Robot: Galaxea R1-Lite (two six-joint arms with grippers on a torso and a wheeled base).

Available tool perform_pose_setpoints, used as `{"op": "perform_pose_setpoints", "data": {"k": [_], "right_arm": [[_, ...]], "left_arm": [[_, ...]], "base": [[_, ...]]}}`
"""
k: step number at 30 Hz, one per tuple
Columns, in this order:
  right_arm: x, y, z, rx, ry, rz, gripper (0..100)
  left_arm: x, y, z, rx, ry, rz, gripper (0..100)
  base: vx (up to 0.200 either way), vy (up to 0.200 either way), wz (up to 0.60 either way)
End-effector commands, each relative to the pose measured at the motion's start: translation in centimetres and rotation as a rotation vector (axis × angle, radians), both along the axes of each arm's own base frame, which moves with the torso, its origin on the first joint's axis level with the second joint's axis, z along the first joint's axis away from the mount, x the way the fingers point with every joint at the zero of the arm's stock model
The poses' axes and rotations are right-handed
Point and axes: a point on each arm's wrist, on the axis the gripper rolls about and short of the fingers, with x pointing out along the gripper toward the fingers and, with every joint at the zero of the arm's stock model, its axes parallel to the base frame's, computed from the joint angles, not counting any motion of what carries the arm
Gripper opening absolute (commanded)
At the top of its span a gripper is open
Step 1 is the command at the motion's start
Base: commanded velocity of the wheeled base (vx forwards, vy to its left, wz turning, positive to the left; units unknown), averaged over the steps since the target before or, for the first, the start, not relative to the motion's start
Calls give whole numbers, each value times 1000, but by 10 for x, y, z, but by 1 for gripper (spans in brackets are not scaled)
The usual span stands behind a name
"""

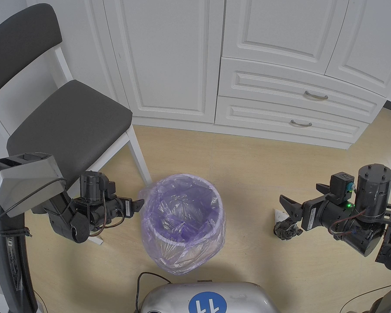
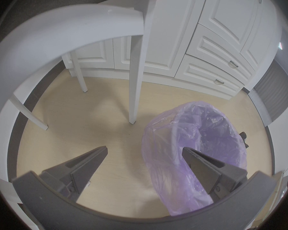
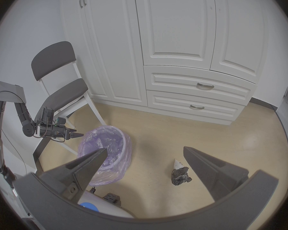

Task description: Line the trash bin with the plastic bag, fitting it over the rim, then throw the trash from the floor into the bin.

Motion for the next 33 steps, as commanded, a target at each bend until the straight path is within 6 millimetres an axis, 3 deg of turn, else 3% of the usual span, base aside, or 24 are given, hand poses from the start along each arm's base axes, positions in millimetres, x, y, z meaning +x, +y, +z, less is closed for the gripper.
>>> {"op": "perform_pose_setpoints", "data": {"k": [1, 16, 25, 33], "right_arm": [[-1, 1, -1, 0, 3, 3, 100], [7, 2, -12, -19, 44, -7, 100], [26, 16, -46, -43, 116, -11, 100], [43, 26, -82, -50, 126, -14, 100]], "left_arm": [[10, -2, -19, -3, 27, 6, 100], [42, 10, -43, -64, 49, 87, 100], [46, -1, -66, -77, 89, 53, 100], [46, 1, -70, -73, 105, 60, 100]], "base": [[0, 0, 0], [0, 0, 0], [0, 0, 0], [0, 0, 0]]}}
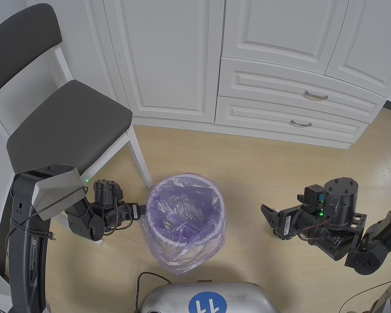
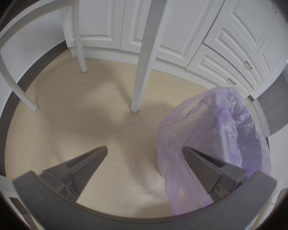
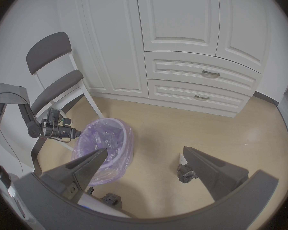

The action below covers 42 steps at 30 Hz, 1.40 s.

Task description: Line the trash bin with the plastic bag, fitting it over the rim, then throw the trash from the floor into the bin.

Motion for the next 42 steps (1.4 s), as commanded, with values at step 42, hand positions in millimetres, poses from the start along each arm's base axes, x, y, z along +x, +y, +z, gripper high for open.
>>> {"op": "perform_pose_setpoints", "data": {"k": [42], "right_arm": [[115, 177, -97, -466, 272, 39, 100]], "left_arm": [[-48, 38, 70, 17, 2, -140, 100]], "base": [[0, 0, 0]]}}
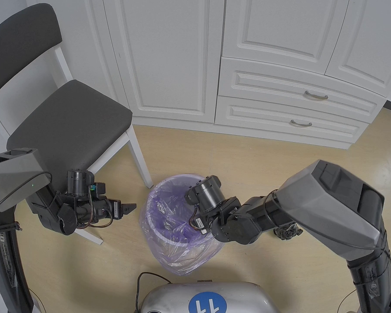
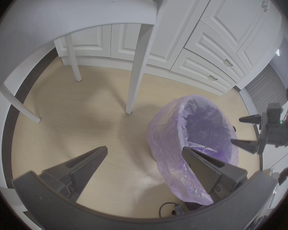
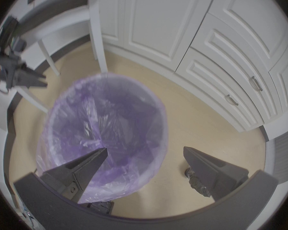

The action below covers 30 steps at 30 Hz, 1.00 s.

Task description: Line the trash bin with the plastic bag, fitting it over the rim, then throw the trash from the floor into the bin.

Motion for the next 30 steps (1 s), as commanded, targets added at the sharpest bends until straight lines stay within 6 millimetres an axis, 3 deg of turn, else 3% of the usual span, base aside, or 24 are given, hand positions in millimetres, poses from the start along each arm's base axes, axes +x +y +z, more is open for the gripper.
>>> {"op": "perform_pose_setpoints", "data": {"k": [1, 9, 18, 23, 30], "right_arm": [[-4, 5, -22, -72, 48, 9, 100], [-22, -11, 1, -118, 68, 5, 100], [-44, -24, 3, -176, 111, 45, 100], [-47, -26, -14, -220, 147, 60, 100], [-32, -23, -46, -243, 178, 37, 100]], "left_arm": [[-1, 5, 6, -1, -14, 8, 100], [-1, 7, 6, -1, -14, 14, 100], [-1, 5, 4, 0, -11, 9, 100], [-1, 5, 2, 2, -5, 9, 100], [0, 4, -1, 4, 1, 6, 100]], "base": [[0, 0, 0], [0, 0, 0], [0, 0, 0], [0, 0, 0], [0, 0, 0]]}}
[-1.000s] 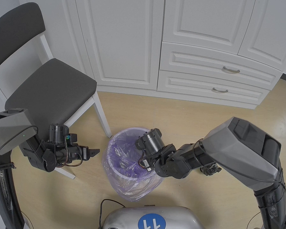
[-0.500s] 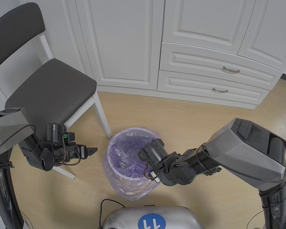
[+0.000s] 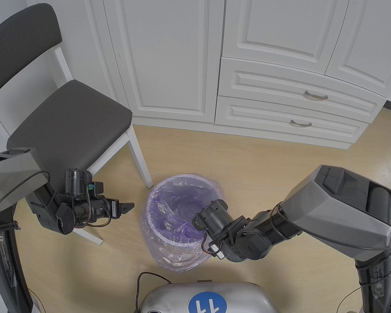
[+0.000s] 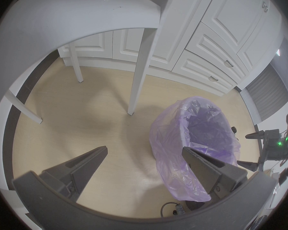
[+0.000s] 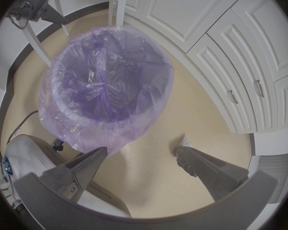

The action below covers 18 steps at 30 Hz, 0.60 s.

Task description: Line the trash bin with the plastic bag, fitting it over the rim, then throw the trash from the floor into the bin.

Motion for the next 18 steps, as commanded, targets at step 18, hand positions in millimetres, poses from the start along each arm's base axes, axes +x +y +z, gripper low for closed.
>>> {"op": "perform_pose_setpoints", "data": {"k": [18], "right_arm": [[55, -18, -41, -9, 4, -120, 100]], "left_arm": [[2, 0, -7, 2, 15, 1, 100]], "base": [[0, 0, 0]]}}
